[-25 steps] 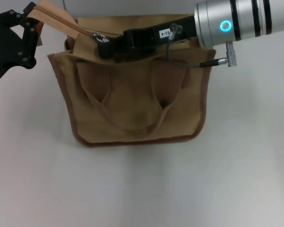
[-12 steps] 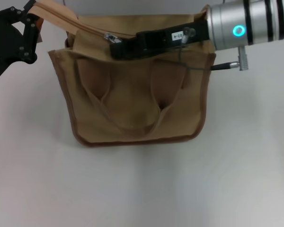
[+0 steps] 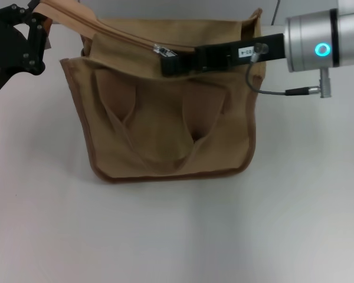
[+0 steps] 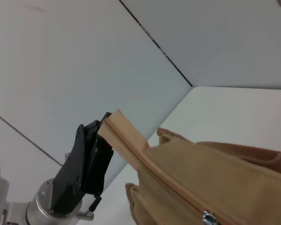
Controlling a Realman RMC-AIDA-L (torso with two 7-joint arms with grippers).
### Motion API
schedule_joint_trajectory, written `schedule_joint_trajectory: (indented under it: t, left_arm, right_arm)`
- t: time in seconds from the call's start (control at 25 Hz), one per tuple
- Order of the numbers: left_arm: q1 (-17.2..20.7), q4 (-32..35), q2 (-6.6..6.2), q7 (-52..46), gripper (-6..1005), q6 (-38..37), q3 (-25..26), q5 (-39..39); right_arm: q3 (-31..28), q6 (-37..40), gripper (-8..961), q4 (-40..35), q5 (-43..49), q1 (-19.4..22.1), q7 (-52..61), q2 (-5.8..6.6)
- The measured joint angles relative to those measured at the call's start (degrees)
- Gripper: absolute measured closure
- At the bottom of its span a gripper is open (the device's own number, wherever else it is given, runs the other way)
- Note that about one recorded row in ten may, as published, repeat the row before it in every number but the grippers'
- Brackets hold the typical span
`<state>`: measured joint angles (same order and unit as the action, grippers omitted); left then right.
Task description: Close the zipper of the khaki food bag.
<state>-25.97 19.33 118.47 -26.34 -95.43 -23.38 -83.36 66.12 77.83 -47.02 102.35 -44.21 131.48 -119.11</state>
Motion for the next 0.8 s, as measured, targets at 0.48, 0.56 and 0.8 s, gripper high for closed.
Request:
schedule_joint_trajectory:
  t: [0.48,0.56,0.8]
  left_arm:
    - [-0.2,0.0,0.09,0.0,903,1.7,0.0,1.3]
    - [-0.2,0.0,0.09,0.0,903,2.0,0.0,1.5]
    - [-0.3,-0.2,0.1,0.0,901,2.8,0.0,1.6]
  right_arm:
    - [-1.8,3.2,937,-6.3,0.2,6.8,-0.5,0.8]
    - [-3.3,4.2,937,-6.4,0.2,7.4,-1.1,0.99]
    - [-7.7,6.5,938,-6.3,1.7,9.2,-2.3,1.99]
